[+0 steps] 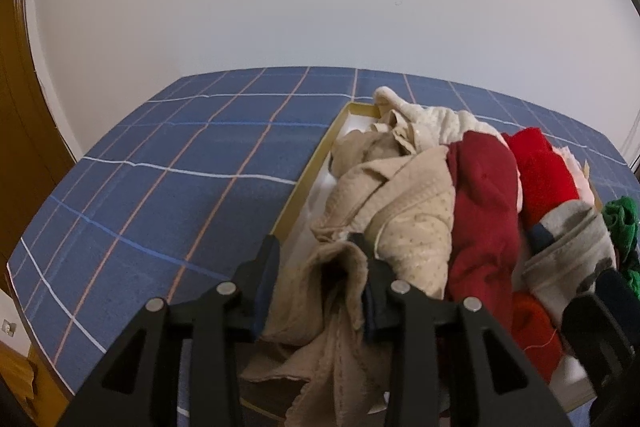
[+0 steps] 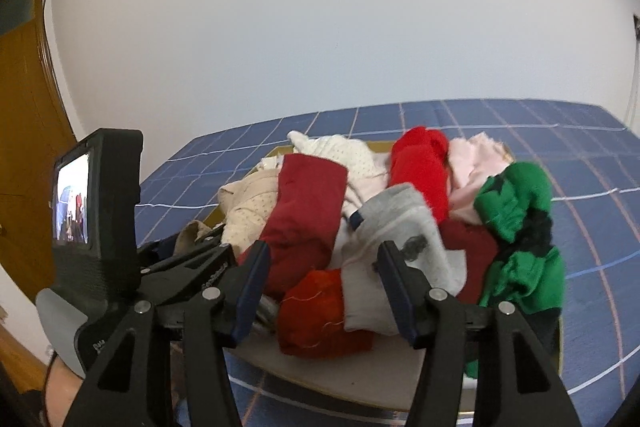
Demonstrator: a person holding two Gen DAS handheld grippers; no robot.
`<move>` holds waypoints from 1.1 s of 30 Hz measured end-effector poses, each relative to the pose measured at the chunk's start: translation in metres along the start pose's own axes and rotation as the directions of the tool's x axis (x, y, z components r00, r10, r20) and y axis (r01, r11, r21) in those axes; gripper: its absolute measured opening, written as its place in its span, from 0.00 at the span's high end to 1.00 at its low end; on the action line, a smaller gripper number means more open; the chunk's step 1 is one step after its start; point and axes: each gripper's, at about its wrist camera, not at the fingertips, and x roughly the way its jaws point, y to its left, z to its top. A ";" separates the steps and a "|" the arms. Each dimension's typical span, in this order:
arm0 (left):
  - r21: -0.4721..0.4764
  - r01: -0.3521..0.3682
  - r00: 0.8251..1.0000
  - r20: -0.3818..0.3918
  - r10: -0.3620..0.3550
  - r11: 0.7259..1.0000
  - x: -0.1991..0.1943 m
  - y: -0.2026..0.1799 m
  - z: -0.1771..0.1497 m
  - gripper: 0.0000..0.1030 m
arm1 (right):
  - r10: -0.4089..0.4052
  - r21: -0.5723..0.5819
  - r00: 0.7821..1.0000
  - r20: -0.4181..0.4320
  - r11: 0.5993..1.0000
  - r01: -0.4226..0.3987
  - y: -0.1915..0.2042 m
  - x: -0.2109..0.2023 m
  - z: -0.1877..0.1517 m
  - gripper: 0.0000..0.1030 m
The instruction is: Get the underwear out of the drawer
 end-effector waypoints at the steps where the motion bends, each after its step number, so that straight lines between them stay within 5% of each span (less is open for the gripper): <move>1: 0.002 -0.002 1.000 0.000 0.002 1.000 0.000 0.000 0.000 0.66 | -0.005 0.004 1.000 0.001 1.000 0.005 -0.002 0.000 0.000 0.43; 12: 0.061 -0.086 0.995 0.051 0.083 0.994 -0.020 -0.018 -0.009 0.65 | -0.064 -0.005 0.998 -0.003 0.998 0.064 -0.020 0.002 -0.004 0.42; 17: 0.068 -0.020 0.994 0.110 0.013 0.998 -0.054 -0.026 -0.014 0.44 | -0.041 -0.007 0.999 0.015 0.999 0.041 -0.025 -0.003 -0.008 0.42; 33: 0.170 -0.037 0.992 0.122 0.016 0.985 -0.079 -0.047 -0.026 0.38 | -0.081 0.005 0.990 -0.112 0.997 0.082 -0.039 0.027 -0.006 0.42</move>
